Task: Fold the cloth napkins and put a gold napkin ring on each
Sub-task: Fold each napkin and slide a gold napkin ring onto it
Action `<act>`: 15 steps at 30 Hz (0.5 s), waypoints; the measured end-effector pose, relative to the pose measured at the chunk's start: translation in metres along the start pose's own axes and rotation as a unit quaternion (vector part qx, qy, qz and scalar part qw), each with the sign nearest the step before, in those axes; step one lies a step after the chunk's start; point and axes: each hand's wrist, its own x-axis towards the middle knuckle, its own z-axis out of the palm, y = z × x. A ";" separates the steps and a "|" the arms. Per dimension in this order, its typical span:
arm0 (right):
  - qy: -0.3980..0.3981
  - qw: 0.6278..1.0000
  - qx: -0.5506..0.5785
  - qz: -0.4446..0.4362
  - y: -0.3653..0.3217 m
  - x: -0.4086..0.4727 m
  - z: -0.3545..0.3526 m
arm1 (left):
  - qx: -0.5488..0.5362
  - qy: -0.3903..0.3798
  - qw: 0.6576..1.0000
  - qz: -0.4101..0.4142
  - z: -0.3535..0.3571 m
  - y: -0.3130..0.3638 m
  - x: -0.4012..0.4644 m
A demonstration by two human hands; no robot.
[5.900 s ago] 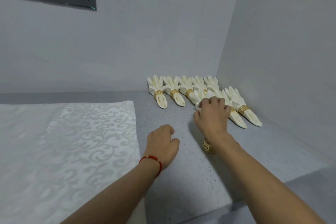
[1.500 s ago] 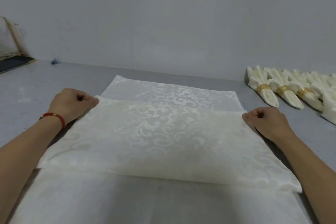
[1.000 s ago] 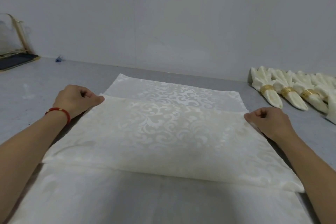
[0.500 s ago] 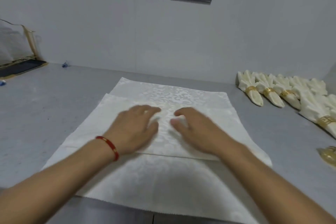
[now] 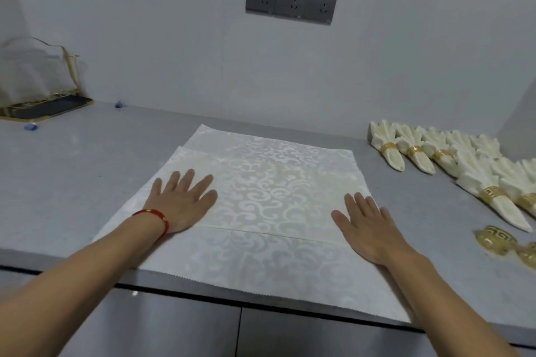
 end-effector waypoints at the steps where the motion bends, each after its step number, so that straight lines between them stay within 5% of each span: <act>1: -0.002 1.000 -0.004 -0.002 -0.002 0.001 0.000 | 0.004 0.006 1.000 -0.015 -0.001 -0.013 0.001; 6: -0.019 0.996 -0.090 0.020 -0.010 -0.002 -0.012 | 0.027 0.030 0.999 -0.016 0.005 -0.024 0.006; 9: 0.045 0.975 -0.216 0.018 -0.043 -0.006 -0.024 | 0.025 0.031 0.999 -0.017 0.005 -0.022 0.005; 12: 0.114 0.971 -0.107 -0.179 -0.117 -0.002 -0.036 | 0.028 0.023 0.999 -0.017 0.004 -0.021 0.004; 15: 0.081 0.931 0.073 -0.348 -0.185 0.002 -0.027 | 0.037 0.020 0.999 -0.023 0.004 -0.022 0.006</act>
